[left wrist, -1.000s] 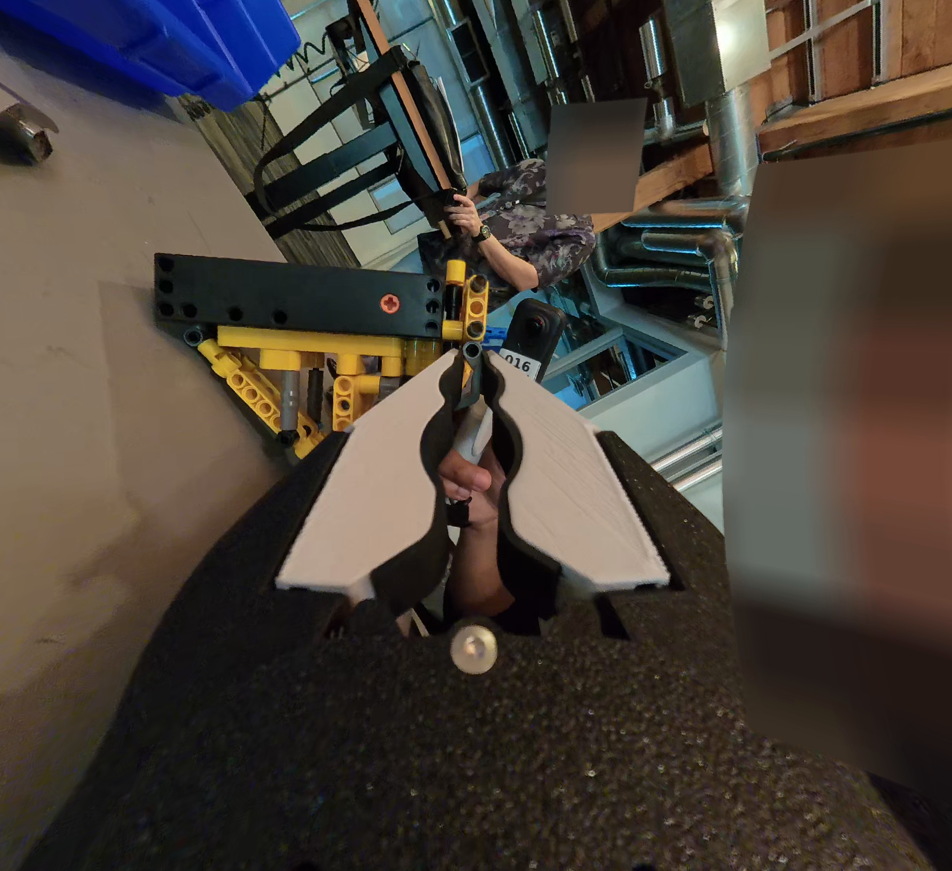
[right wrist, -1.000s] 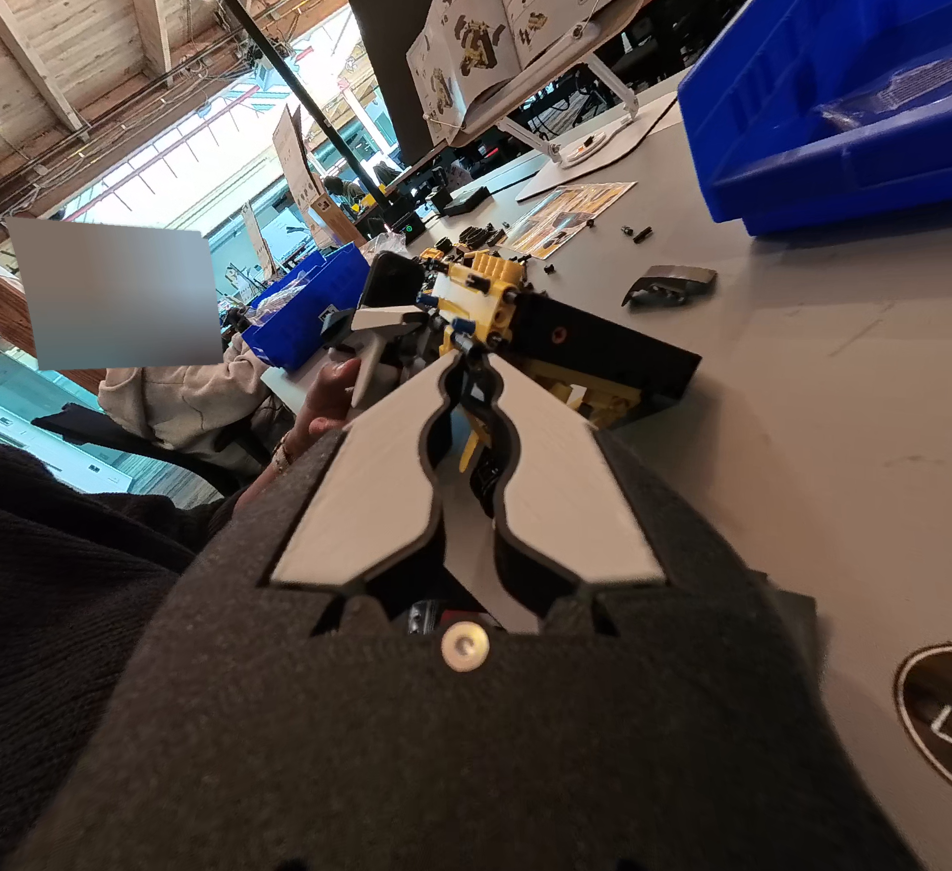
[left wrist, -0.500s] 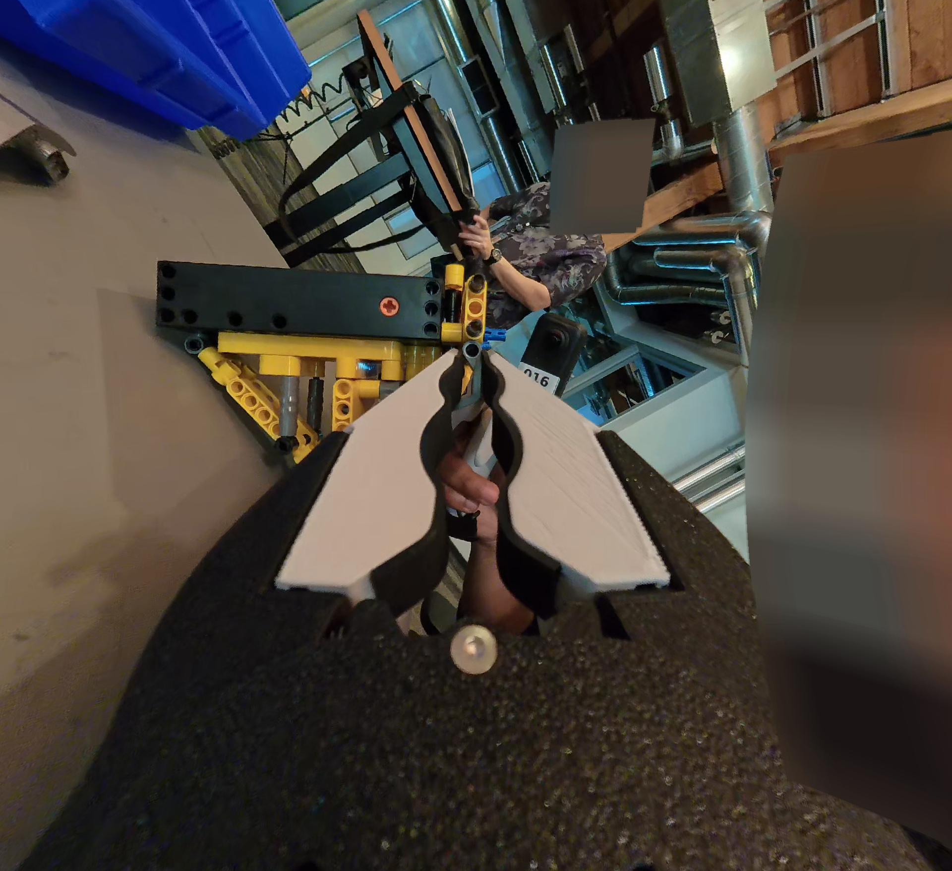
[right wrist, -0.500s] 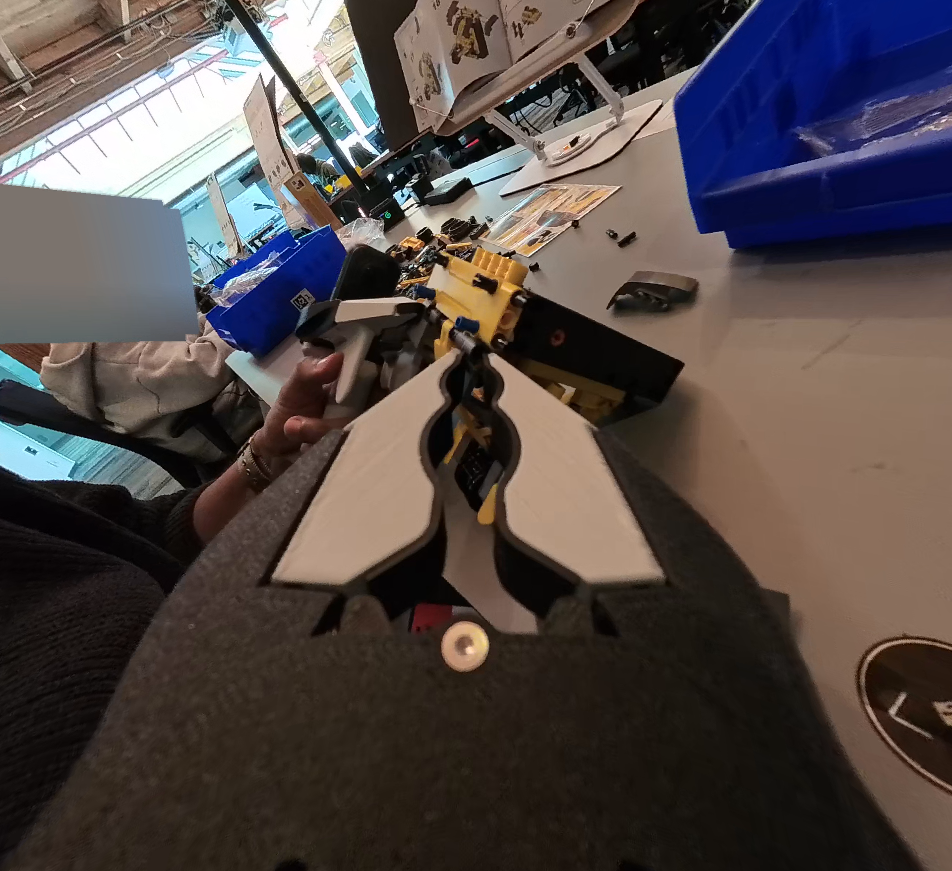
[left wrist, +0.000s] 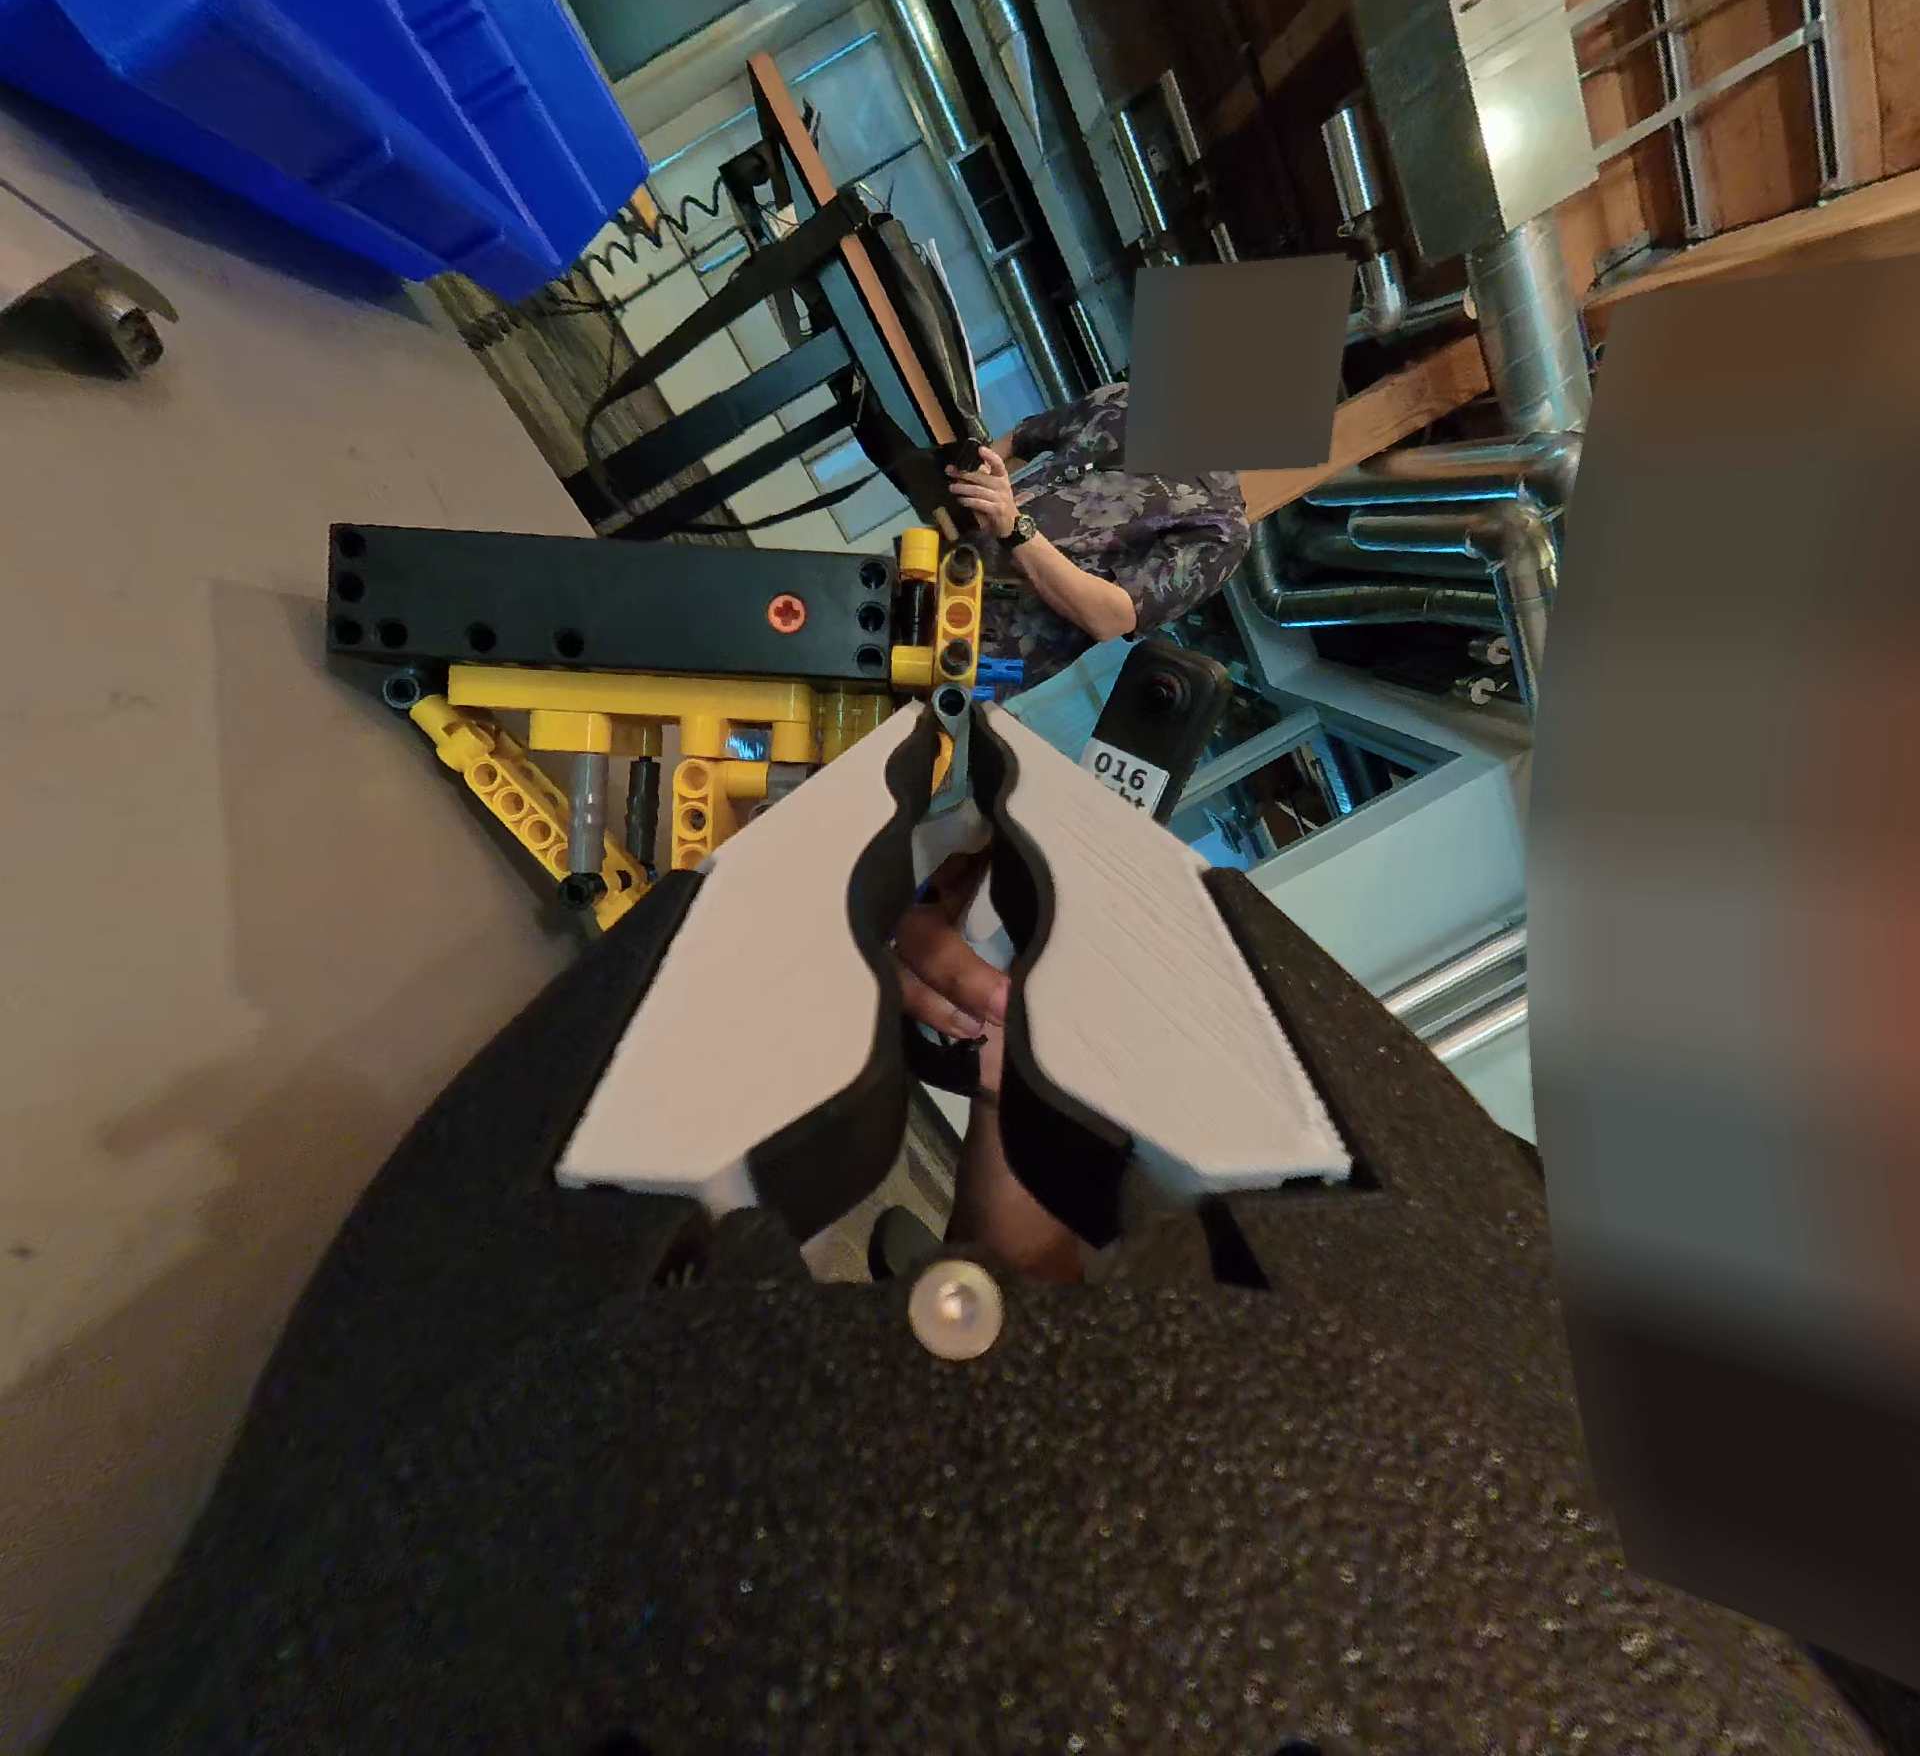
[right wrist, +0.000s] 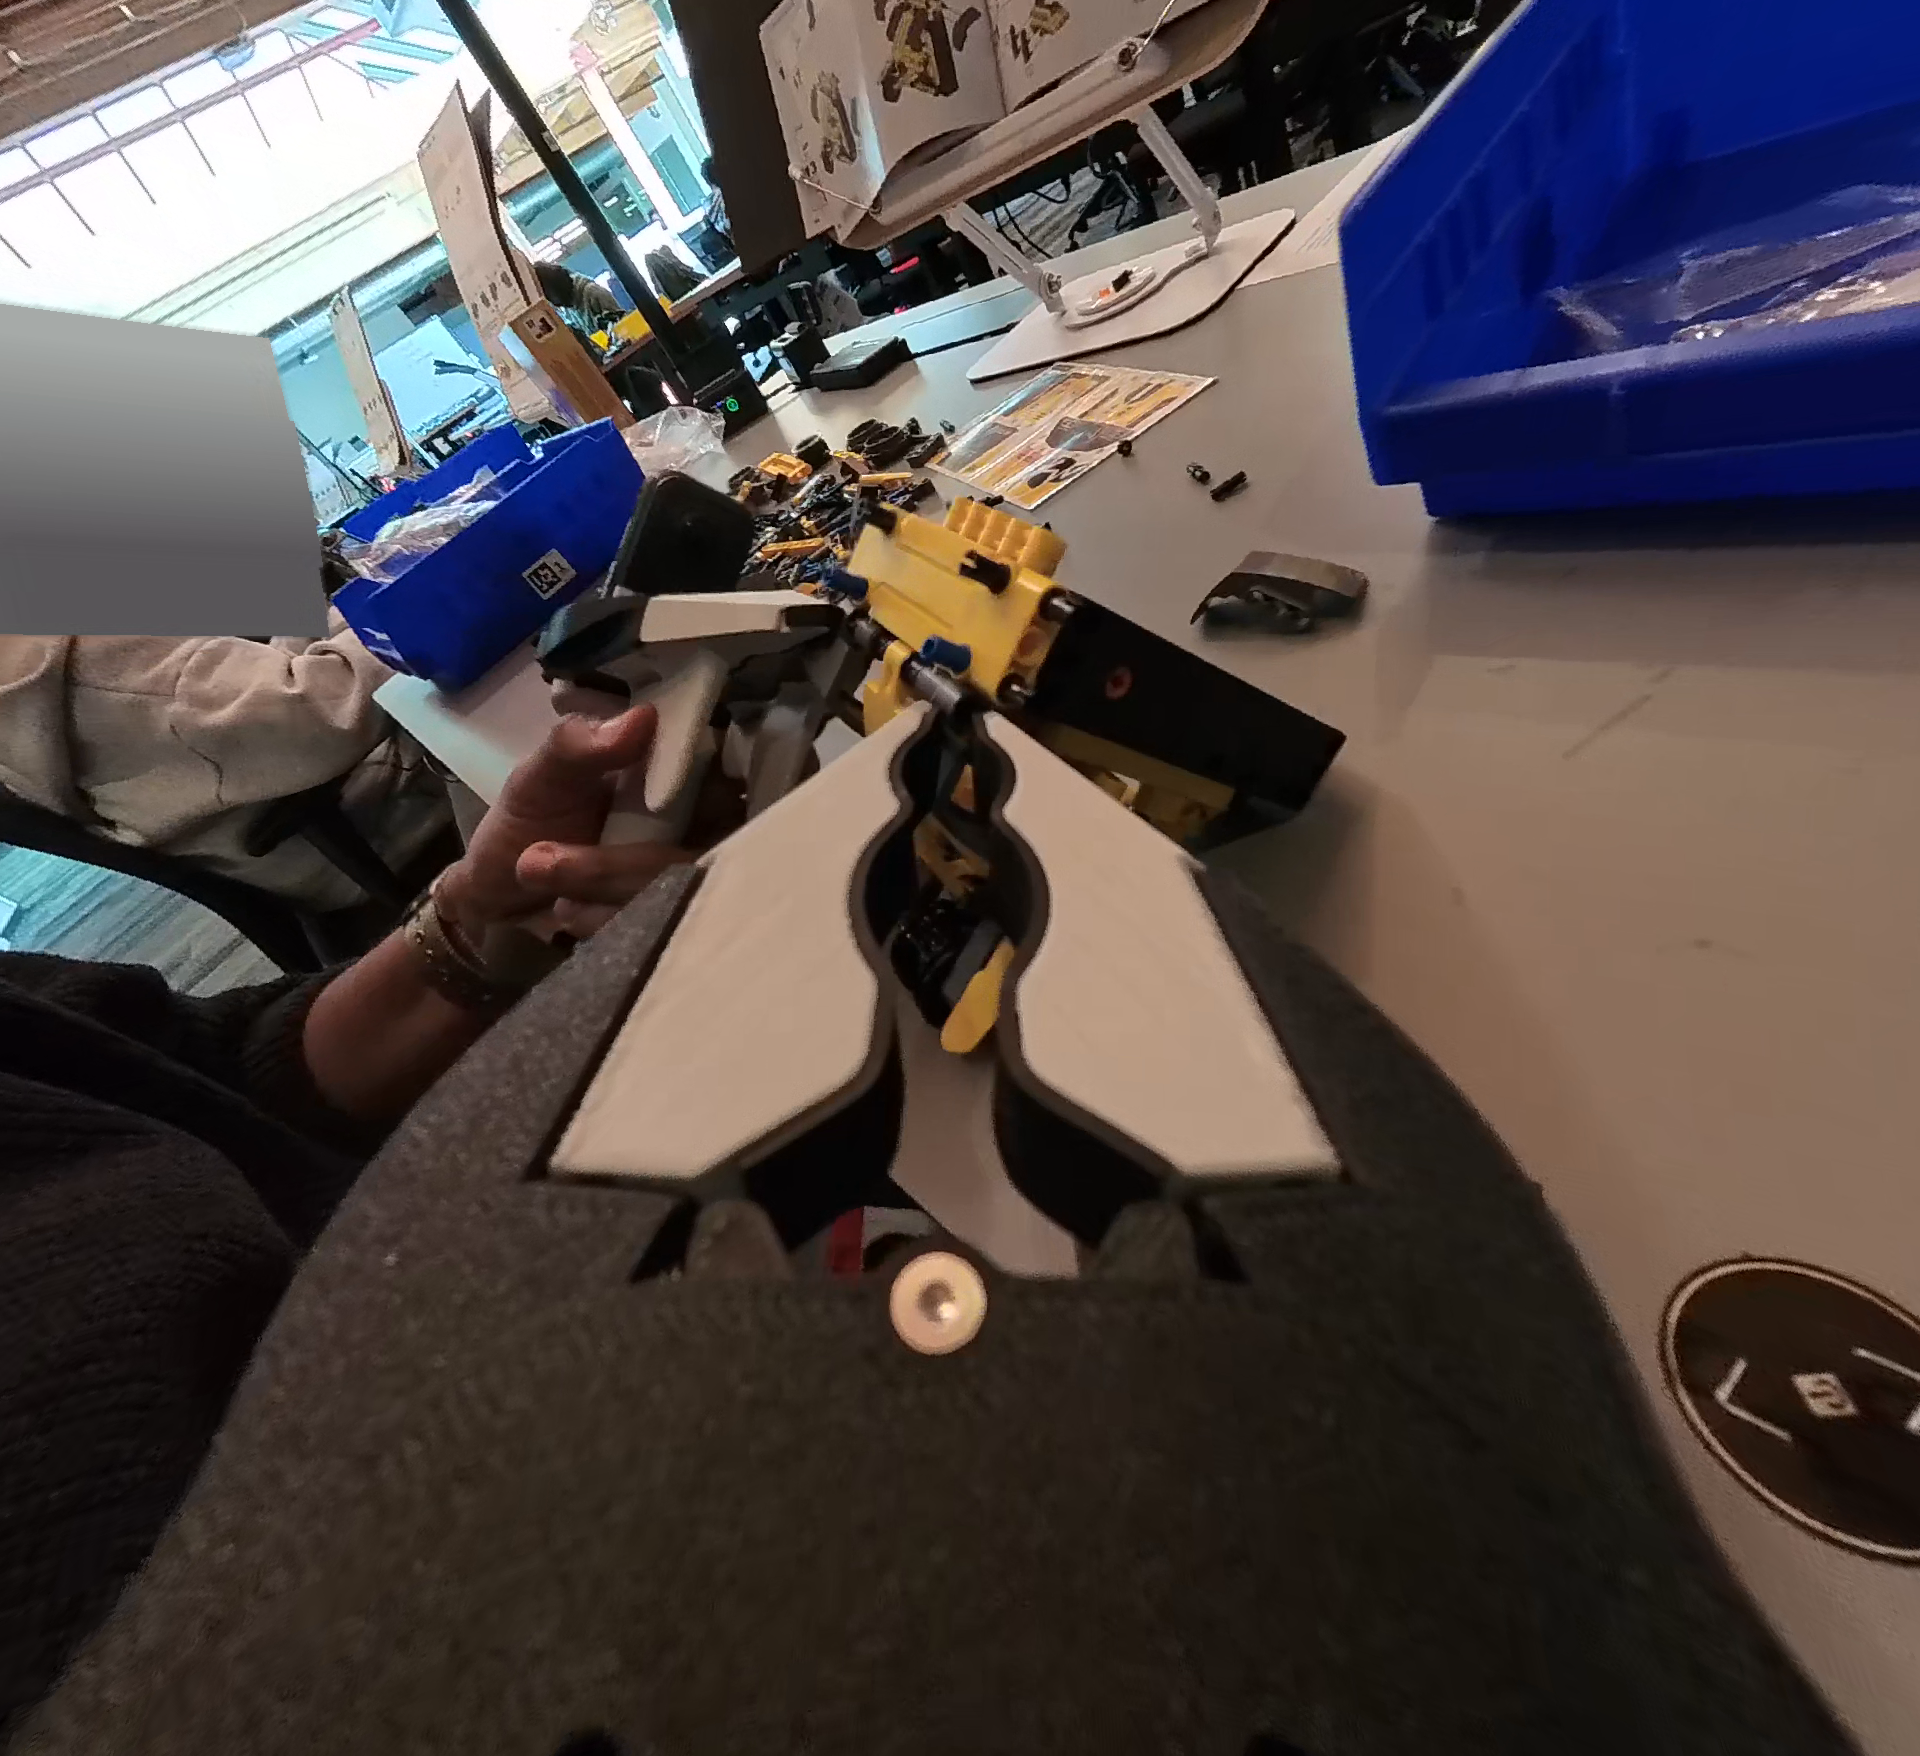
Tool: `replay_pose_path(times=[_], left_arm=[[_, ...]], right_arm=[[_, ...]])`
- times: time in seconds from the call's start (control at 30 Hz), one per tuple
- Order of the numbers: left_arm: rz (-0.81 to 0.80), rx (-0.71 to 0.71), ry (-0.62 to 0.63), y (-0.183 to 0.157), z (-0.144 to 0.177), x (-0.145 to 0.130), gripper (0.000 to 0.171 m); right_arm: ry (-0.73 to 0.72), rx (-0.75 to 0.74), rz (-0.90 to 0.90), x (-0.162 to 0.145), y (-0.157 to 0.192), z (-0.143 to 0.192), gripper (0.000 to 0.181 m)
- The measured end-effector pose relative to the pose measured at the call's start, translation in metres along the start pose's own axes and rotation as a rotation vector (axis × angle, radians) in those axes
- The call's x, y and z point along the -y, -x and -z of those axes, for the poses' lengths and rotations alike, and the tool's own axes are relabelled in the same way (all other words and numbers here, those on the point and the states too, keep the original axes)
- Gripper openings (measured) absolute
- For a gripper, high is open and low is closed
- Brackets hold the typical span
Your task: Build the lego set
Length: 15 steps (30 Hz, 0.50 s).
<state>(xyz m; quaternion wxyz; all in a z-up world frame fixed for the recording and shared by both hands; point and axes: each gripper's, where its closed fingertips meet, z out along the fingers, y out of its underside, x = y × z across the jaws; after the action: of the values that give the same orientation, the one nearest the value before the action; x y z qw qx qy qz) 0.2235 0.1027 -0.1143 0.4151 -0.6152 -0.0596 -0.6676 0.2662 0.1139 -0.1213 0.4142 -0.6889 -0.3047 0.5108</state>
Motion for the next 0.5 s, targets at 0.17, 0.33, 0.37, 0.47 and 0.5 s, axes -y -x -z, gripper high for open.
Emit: replay_pose_path(times=[0.17,0.33,0.37,0.47,0.5], left_arm=[[-0.009,0.014,-0.012,0.0008,-0.0002,0.0002,0.005],[-0.027,0.035,-0.055,0.0009,-0.0008,0.0004,0.005],[-0.028,0.038,-0.062,0.0009,-0.0009,0.0006,0.005],[-0.050,0.054,-0.083,0.0010,-0.0008,0.0018,0.005],[-0.052,0.056,-0.086,0.0011,-0.0008,0.0020,0.005]], right_arm=[[0.010,-0.007,0.008,-0.0009,0.0007,0.0001,0.004],[0.010,-0.020,0.004,-0.0011,0.0006,0.0005,0.004],[0.012,-0.024,0.009,-0.0013,0.0007,0.0005,0.004],[0.016,-0.037,0.021,-0.0017,0.0013,-0.0001,0.005],[0.018,-0.039,0.022,-0.0018,0.0013,-0.0002,0.005]])
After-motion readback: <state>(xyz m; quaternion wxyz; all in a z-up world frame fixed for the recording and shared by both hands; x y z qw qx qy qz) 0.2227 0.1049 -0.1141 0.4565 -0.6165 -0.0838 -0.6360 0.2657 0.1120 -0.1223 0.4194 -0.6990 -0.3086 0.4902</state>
